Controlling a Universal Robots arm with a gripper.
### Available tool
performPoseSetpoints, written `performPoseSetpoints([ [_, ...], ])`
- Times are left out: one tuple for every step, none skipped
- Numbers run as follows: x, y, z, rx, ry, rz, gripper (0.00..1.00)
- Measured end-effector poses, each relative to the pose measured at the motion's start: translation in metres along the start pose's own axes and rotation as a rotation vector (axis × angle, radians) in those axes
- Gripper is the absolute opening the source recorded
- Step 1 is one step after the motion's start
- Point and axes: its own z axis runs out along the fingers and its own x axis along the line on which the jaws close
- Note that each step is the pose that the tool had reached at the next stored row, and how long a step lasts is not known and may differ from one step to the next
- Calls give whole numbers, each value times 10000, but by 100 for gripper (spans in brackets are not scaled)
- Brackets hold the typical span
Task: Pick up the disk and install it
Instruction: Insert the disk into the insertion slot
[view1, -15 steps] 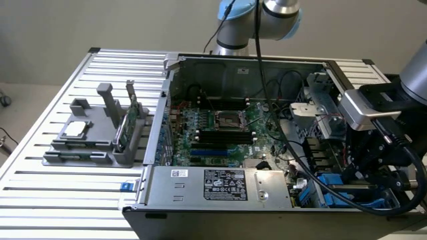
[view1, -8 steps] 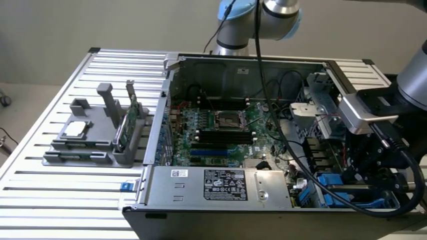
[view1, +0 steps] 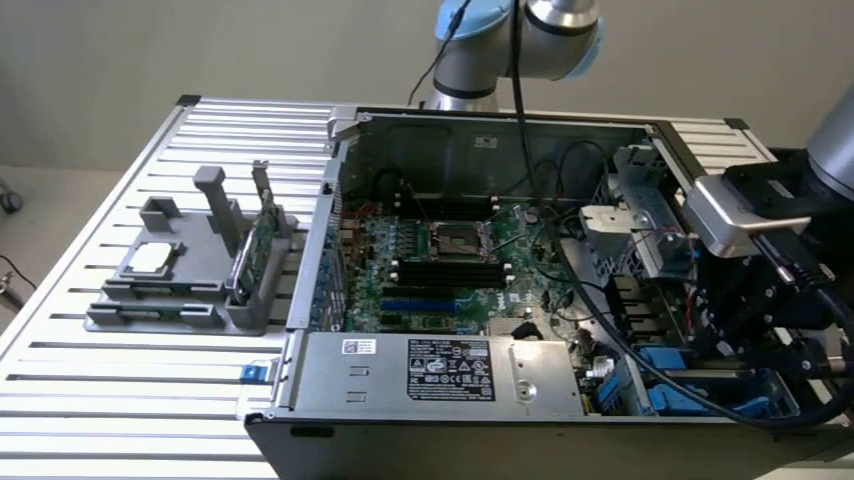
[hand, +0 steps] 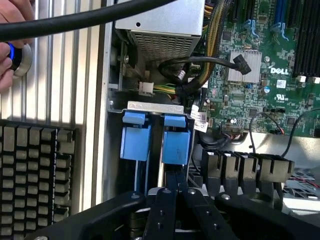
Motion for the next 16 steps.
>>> performPoseSetpoints([
  [1, 0, -43, -2, -5, 0, 11],
  [1, -1, -80, -3, -3, 0, 11],
  [2, -1, -97, -3, -1, 1, 11],
  [2, -1, -107, -3, -2, -1, 11],
  [1, 4, -121, -4, -1, -1, 11],
  [1, 9, -142, -4, 0, -1, 11],
  [1, 11, -166, -4, -3, 0, 11],
  [1, 12, -196, -4, 0, -2, 11],
  [2, 13, -218, -4, -2, -2, 11],
  [2, 14, -237, -4, -1, -4, 11],
  [3, 14, -253, -3, 0, -5, 11],
  [3, 14, -261, -3, -1, -5, 11],
  [3, 13, -270, -3, -2, -6, 11],
  [3, 13, -277, -4, -2, -7, 12],
  [3, 13, -282, -3, -2, -7, 12],
  [3, 13, -284, -4, -3, -8, 18],
])
